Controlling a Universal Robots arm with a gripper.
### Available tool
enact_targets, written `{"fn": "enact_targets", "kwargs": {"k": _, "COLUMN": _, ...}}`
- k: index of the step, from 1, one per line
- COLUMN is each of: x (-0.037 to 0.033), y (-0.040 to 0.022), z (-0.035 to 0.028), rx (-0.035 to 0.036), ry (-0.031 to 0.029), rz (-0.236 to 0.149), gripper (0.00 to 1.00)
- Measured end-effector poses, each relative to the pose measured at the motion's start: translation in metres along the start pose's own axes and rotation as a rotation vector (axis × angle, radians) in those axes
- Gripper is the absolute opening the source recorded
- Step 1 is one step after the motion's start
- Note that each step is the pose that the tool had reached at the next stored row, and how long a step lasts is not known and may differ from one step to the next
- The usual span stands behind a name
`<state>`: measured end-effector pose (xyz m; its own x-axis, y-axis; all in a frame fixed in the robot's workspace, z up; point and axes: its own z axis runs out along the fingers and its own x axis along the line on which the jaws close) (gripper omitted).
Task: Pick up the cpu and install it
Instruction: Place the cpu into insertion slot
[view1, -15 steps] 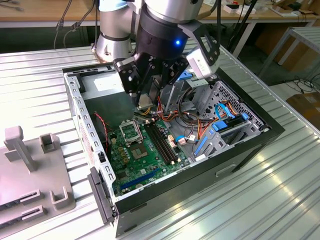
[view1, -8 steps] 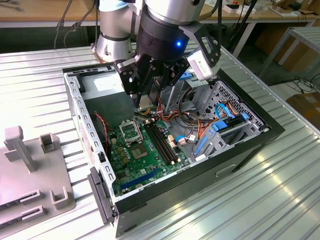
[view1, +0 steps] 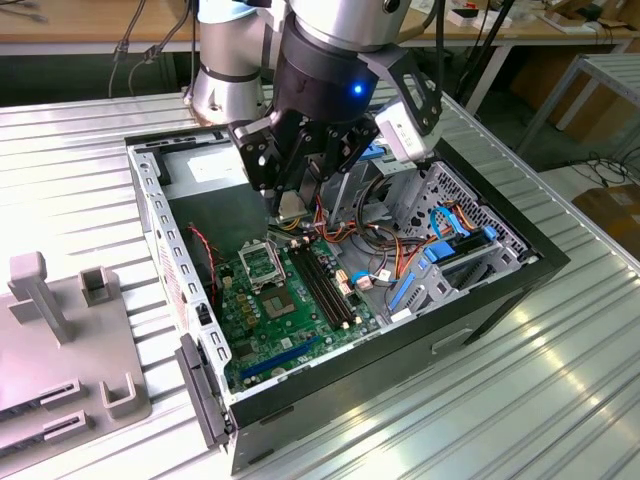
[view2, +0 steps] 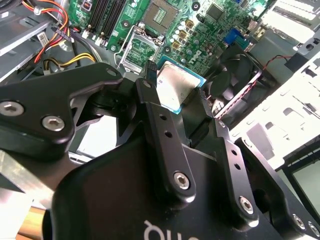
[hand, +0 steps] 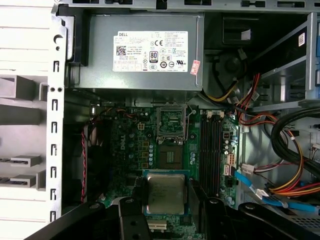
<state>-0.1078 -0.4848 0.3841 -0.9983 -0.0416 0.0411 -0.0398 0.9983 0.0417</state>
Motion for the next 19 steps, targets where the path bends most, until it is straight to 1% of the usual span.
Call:
{"fn": "enact_targets", "kwargs": {"k": 10, "x": -0.0001, "y": -0.0001, "z": 0.0018, "rx": 0.0, "ry": 0.0, "rz": 0.0, "gripper": 0.45}}
{"fn": "enact_targets", "kwargs": {"k": 12, "x": -0.0002, "y": -0.0004, "z": 0.0059, "rx": 0.0, "ry": 0.0, "rz": 0.0, "gripper": 0.45}}
{"fn": "enact_targets", "kwargs": {"k": 19, "x": -0.0003, "y": -0.0005, "z": 0.0069, "rx": 0.0, "ry": 0.0, "rz": 0.0, "gripper": 0.45}}
